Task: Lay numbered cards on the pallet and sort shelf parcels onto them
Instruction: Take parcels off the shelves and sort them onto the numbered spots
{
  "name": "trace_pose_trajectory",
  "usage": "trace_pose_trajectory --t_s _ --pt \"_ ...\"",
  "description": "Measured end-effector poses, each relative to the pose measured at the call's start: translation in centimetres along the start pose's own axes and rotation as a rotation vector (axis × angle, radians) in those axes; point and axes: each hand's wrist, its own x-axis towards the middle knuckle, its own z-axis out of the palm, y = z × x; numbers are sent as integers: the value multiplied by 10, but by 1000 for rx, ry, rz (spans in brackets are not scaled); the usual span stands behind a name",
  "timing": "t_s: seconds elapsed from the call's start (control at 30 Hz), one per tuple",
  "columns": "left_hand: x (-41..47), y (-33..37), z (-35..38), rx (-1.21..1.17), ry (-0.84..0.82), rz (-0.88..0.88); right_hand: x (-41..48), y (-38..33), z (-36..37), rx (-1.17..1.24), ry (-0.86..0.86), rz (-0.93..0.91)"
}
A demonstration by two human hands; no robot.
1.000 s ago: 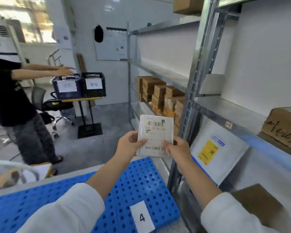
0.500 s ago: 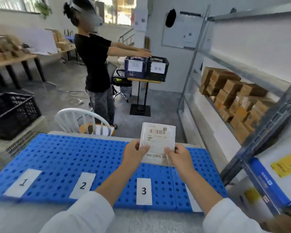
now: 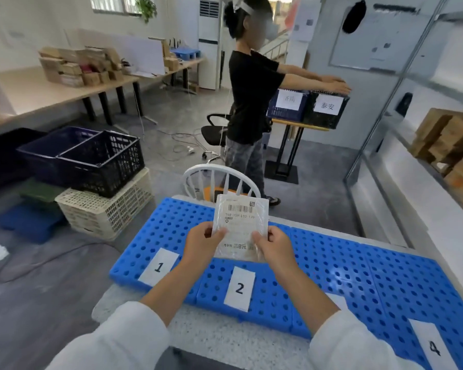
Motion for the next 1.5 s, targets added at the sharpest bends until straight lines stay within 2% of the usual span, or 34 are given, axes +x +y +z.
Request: trace_pose_trajectory --t_s 0.3,0.93,1.2,1.5 --pt "34 -48 -79 8 28 -89 20 3 104 -56 -80 47" --pt "204 -80 -117 191 81 -221 185 0 206 -86 -208 169" --pt "257 -122 -115 270 8 -300 228 31 238 -150 -207 306" --pt "330 -173 -106 324 -186 -326 270 58 273 -270 -110 442"
